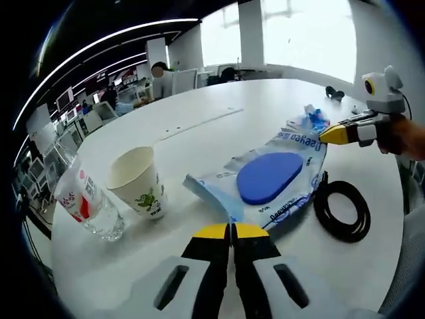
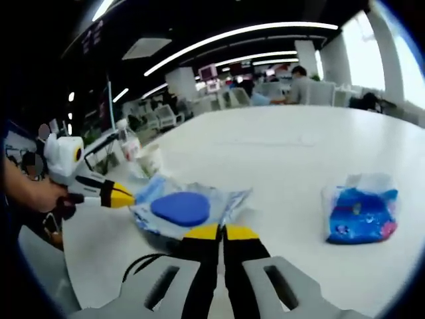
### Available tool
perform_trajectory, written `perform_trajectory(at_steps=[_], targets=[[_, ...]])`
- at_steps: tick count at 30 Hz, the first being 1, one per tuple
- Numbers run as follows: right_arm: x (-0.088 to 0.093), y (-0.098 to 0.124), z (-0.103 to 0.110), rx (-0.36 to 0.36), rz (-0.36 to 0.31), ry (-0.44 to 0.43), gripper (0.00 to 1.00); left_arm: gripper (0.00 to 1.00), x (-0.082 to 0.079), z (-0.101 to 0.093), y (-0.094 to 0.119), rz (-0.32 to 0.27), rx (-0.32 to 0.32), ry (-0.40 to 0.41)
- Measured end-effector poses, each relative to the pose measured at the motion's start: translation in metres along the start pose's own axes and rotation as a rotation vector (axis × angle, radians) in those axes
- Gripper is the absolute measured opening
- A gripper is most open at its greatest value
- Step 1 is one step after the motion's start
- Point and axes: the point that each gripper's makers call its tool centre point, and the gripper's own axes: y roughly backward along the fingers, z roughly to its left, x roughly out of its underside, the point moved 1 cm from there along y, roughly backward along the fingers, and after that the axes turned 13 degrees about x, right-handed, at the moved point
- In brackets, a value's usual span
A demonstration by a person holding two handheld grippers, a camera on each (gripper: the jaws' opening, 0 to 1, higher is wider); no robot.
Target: Arrange the tabletop items into an orderly group along one side of the table until the central work area is clear of visible clutter.
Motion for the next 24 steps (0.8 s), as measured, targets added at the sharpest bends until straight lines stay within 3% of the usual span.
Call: perform_trajectory(at_steps=[13,24], targets=[[0.01,-0.016,-0.008,0.023,0.041,-0.011,0.0,0.01,0.003,0.012,-0.021,0.03,-0.004,0.005],[0.019,-0.028,-0.009,0.038,0.071,0.007,0.0,0.01,-0.001,0.026,-0.028,0.018,-0.041,0.029]])
